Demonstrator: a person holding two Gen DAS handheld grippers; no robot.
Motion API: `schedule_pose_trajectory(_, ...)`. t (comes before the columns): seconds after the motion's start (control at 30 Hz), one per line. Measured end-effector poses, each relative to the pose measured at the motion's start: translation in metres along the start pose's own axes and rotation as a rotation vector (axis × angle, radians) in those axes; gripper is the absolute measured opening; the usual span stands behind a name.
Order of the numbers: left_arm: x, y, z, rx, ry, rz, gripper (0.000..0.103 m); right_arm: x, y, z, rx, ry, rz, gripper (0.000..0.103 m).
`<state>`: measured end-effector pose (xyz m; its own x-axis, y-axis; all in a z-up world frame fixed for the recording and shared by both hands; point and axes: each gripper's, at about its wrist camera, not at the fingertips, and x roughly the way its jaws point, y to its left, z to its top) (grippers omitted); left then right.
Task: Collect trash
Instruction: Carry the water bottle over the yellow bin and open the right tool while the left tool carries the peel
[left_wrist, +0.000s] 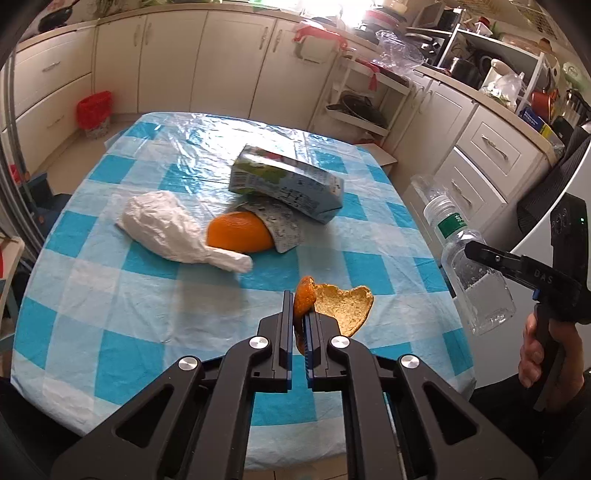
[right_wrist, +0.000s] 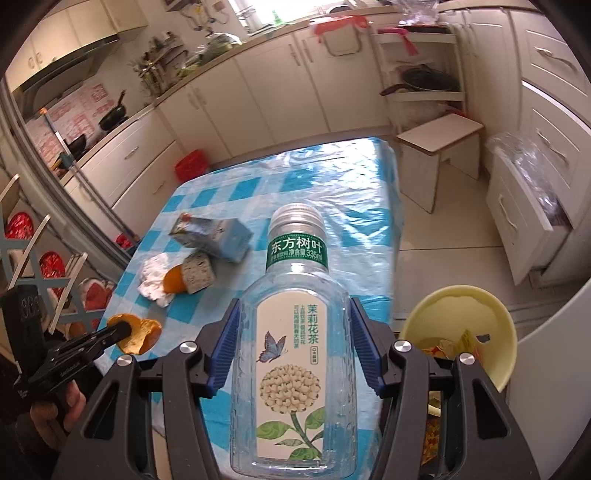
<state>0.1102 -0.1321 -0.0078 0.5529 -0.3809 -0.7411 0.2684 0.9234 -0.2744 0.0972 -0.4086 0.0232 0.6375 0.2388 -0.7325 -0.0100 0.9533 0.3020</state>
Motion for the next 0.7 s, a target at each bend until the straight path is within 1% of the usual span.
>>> schedule_pose_trajectory(0.1,0.014,-0.022,0.004,0.027,0.016,-0.029,0.005,0.004,-0.029,0.008,0.072,0.031,-0.06,0.056)
schedule_pose_trajectory(0.23,0.035,-0.058,0.009,0.077,0.04,-0.073,0.005,0.024,-0.065,0.012,0.123,0.127,-0.192,0.056)
schedule_pose_trajectory(0.33,0.05,-0.082,0.014,0.108,0.052,-0.1,0.005,0.042,-0.098,0.013,0.193,0.212,-0.211,0.056)
schedule_pose_trajectory(0.37,0.055,-0.091,0.015,0.117,0.058,-0.11,0.005,0.046,-0.109,0.013,0.216,0.232,-0.24,0.056)
schedule_pose_trajectory(0.4,0.061,-0.1,0.017,0.126,0.062,-0.119,0.005,0.046,-0.119,0.014,0.24,0.23,-0.274,0.057)
schedule_pose_trajectory(0.43,0.064,-0.107,0.018,0.133,0.065,-0.126,0.005,0.044,-0.128,0.017,0.269,0.217,-0.296,0.057)
schedule_pose_trajectory(0.47,0.07,-0.117,0.02,0.142,0.068,-0.134,0.005,0.038,-0.138,0.021,0.308,0.186,-0.296,0.058)
schedule_pose_trajectory(0.53,0.082,-0.138,0.022,0.164,0.077,-0.149,0.005,0.019,-0.148,0.027,0.363,0.103,-0.289,0.064)
schedule_pose_trajectory(0.6,0.097,-0.16,0.021,0.189,0.09,-0.158,0.005,0.0,-0.148,0.034,0.383,0.019,-0.258,0.065)
schedule_pose_trajectory(0.7,0.121,-0.194,0.02,0.222,0.114,-0.172,0.005,-0.027,-0.138,0.044,0.382,-0.117,-0.204,0.072)
